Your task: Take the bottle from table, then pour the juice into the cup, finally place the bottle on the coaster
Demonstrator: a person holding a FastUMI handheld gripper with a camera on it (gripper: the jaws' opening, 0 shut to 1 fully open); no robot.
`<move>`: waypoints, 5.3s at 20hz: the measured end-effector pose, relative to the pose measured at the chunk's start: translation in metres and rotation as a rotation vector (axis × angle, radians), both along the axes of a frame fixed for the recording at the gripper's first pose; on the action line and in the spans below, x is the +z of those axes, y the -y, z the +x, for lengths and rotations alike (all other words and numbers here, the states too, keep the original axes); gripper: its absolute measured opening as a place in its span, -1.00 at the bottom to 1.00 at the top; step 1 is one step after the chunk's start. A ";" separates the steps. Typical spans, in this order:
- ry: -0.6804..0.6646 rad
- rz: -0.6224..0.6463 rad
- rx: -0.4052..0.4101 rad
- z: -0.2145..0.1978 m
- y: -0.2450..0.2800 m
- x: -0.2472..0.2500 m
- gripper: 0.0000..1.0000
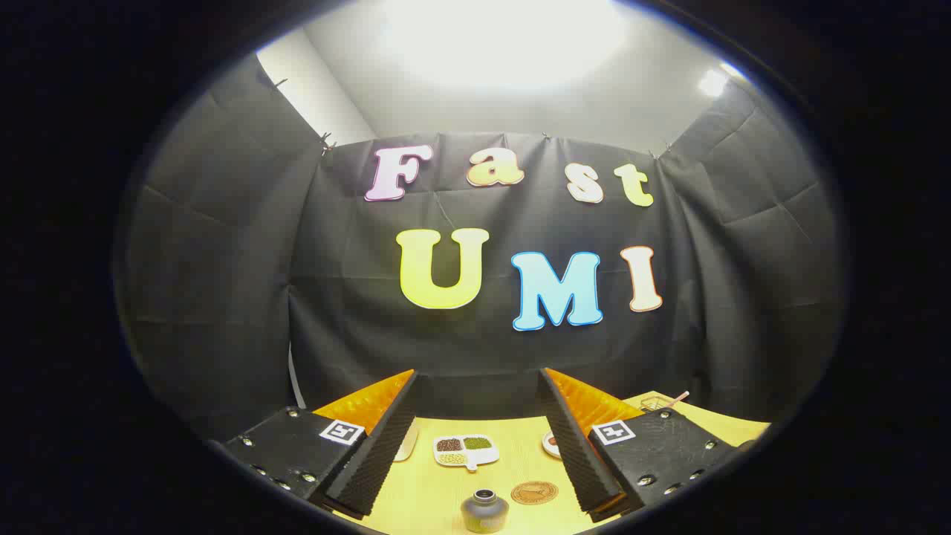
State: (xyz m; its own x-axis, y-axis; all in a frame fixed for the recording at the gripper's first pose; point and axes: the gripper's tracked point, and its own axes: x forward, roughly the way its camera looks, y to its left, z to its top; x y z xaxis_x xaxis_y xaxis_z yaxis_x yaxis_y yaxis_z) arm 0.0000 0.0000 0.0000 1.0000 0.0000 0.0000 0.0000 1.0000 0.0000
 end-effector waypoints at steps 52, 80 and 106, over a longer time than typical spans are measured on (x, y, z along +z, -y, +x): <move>-0.172 0.010 0.031 0.024 0.001 -0.284 0.79; -0.045 0.859 -0.028 0.067 0.091 -0.227 0.55; 0.163 1.616 -0.066 0.088 0.110 -0.227 0.55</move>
